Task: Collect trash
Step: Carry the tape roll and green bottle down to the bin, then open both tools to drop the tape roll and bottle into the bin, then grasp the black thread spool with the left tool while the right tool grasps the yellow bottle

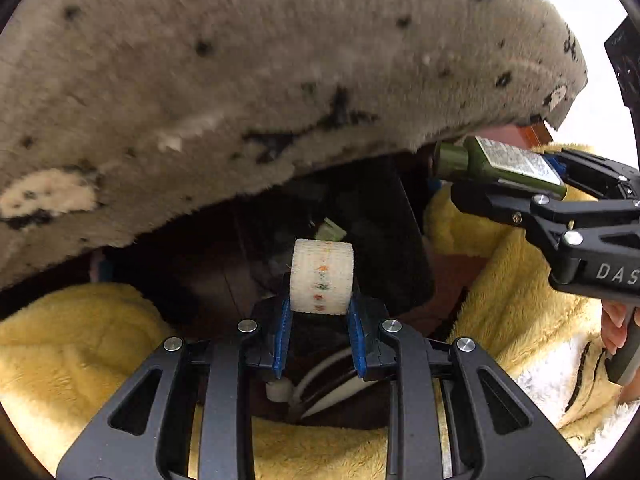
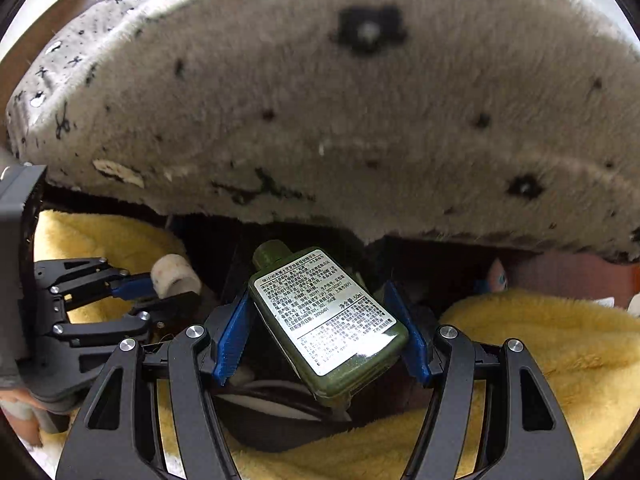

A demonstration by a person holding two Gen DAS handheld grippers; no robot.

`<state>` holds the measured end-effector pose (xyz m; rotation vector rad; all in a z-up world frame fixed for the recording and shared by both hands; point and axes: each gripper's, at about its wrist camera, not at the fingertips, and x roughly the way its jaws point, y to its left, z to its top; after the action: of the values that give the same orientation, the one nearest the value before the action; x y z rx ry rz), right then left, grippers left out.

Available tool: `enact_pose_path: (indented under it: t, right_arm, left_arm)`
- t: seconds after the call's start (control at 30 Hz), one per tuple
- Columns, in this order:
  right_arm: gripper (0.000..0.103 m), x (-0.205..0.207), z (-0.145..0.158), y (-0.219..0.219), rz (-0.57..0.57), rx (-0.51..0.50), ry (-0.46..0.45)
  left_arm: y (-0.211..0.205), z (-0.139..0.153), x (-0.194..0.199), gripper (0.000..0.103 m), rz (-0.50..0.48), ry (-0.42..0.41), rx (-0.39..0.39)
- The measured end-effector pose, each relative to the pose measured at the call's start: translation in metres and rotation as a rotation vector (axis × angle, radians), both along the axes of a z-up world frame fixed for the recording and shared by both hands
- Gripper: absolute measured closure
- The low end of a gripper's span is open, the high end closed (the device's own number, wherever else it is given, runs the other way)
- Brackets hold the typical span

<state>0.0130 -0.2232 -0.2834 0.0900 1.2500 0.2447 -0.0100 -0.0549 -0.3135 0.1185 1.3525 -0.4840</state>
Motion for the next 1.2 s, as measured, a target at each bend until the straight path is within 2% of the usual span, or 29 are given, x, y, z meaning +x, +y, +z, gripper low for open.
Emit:
enact_pose_path:
  t: [0.1, 0.23, 0.27, 0.3, 0.37, 0.47, 0.6, 0.67, 0.83, 0.97, 1.2]
  right_arm:
    - [0.037, 0.005, -0.01, -0.001, -0.001, -0.001, 0.037]
    - [0.037, 0.009, -0.017, 0.001, 0.009, 0.003, 0.065]
    - [0.037, 0.01, -0.018, 0.001, 0.007, 0.003, 0.065]
    - [0.036, 0.011, -0.018, 0.001, 0.003, 0.003, 0.065]
    - [0.035, 0.013, -0.02, 0.0, -0.002, 0.01, 0.066]
    - [0.029, 0.014, -0.017, 0.0, -0.009, 0.015, 0.058]
    - [0.028, 0.017, -0.012, -0.003, -0.021, 0.015, 0.04]
    - [0.028, 0.018, -0.007, -0.004, -0.027, 0.009, 0.028]
    - [0.019, 0.016, 0.011, -0.013, -0.055, -0.02, -0.031]
    - [0.018, 0.016, 0.027, -0.023, -0.076, -0.029, -0.081]
    - [0.016, 0.014, 0.084, -0.033, -0.099, -0.111, -0.257]
  left_arm:
    - [-0.001, -0.01, 0.003, 0.08, -0.005, 0.04, -0.008]
    - [-0.004, -0.015, 0.008, 0.08, -0.009, 0.051, 0.0]
    - [-0.004, -0.017, 0.008, 0.077, -0.011, 0.052, -0.001]
    - [-0.005, -0.017, 0.009, 0.068, -0.012, 0.053, -0.001]
    - [-0.005, -0.017, 0.012, 0.059, -0.01, 0.045, 0.005]
    - [-0.005, -0.015, 0.015, 0.053, 0.0, 0.045, 0.007]
    - [0.002, -0.009, 0.019, 0.044, 0.018, 0.02, 0.011]
    - [0.006, -0.003, 0.02, 0.039, 0.032, 0.003, 0.012]
    - [0.015, 0.018, 0.021, 0.027, 0.054, -0.064, 0.022]
    - [0.022, 0.043, 0.02, 0.017, 0.078, -0.132, 0.019]
    - [0.036, 0.098, 0.021, 0.01, 0.118, -0.288, 0.019]
